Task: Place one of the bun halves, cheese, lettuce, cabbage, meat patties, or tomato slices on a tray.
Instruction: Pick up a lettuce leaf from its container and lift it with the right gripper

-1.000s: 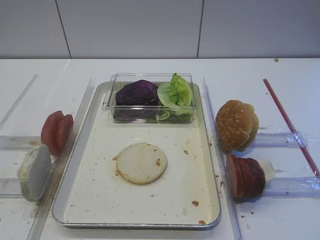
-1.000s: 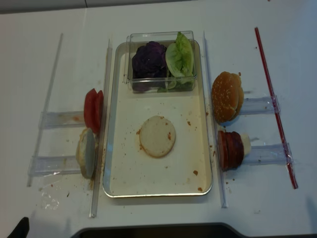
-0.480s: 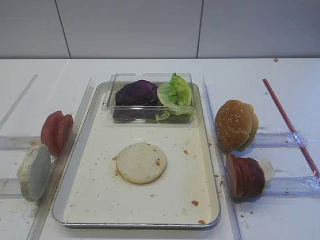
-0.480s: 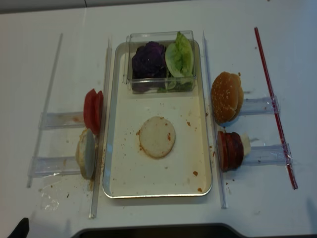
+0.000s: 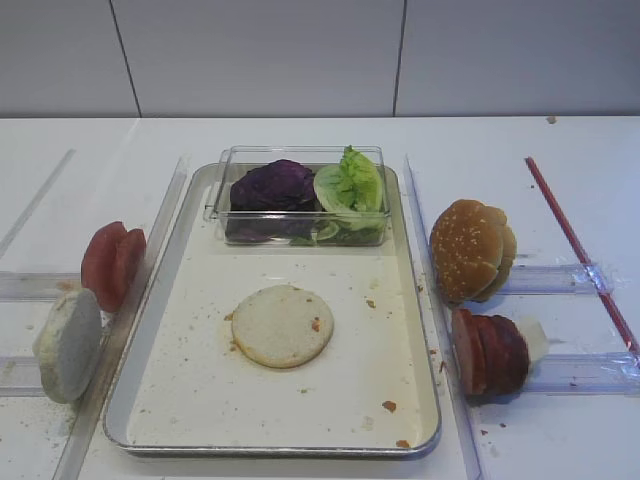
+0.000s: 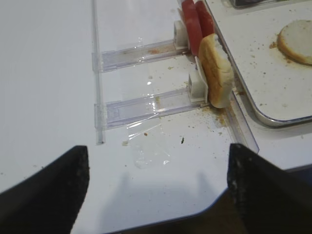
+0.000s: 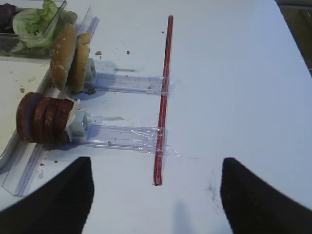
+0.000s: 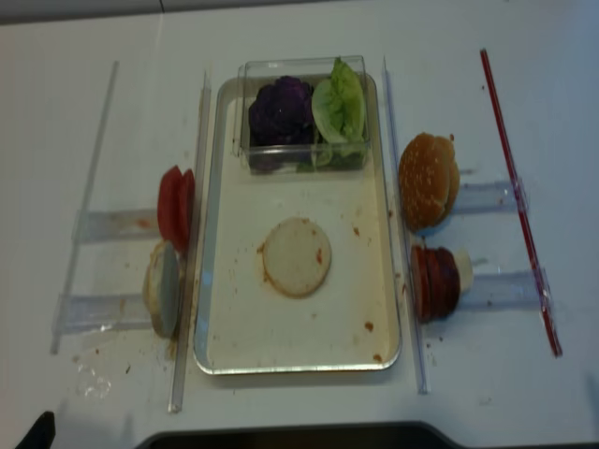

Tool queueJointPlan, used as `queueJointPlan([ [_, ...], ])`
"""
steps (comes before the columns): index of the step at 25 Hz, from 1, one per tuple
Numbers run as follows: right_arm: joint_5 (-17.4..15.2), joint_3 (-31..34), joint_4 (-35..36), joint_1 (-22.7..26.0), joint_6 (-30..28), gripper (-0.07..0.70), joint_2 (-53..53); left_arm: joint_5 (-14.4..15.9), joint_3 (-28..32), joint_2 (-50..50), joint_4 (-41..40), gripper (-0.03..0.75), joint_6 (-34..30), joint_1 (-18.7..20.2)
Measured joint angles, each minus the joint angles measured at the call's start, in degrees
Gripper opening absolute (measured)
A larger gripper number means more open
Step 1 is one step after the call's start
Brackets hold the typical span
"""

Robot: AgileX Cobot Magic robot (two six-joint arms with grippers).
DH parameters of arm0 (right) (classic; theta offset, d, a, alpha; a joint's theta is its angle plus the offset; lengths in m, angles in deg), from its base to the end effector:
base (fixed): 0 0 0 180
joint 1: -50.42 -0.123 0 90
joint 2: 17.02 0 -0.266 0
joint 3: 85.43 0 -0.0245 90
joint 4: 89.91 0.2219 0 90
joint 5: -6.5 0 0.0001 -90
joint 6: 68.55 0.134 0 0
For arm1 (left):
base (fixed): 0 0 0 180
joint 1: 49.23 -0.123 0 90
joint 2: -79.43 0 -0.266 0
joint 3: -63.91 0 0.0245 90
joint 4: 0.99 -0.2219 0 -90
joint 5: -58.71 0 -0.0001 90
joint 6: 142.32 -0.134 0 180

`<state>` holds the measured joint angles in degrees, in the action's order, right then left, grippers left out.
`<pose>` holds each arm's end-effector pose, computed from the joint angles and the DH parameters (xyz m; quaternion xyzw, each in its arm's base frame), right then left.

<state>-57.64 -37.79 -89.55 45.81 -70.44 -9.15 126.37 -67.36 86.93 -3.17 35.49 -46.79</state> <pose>0.0218 0.0025 0.2389 -0.0492 0.8631 0.0151 0.5024 0.0184 0.0039 0.2267 0.0337 0.8817 0.0179 0.4703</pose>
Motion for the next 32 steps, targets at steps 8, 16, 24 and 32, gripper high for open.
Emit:
queueJointPlan([
  [8, -4.08, -12.04, 1.52, -0.04, -2.19, 0.477, 12.73, 0.00, 0.00, 0.00, 0.00, 0.533, 0.00, 0.00],
  [16, -4.48, -23.61, 6.22, -0.14, -2.07, 0.477, 25.66, 0.00, 0.00, 0.00, 0.00, 0.533, 0.00, 0.00],
  [24, -4.13, -30.98, 12.14, -0.18, -4.76, 0.475, 38.71, 0.00, 0.00, 0.00, 0.00, 0.533, 0.00, 0.00],
  [32, -3.77, -35.86, 18.23, -0.18, -7.73, 0.474, 51.21, 0.00, 0.00, 0.00, 0.00, 0.533, 0.00, 0.00],
])
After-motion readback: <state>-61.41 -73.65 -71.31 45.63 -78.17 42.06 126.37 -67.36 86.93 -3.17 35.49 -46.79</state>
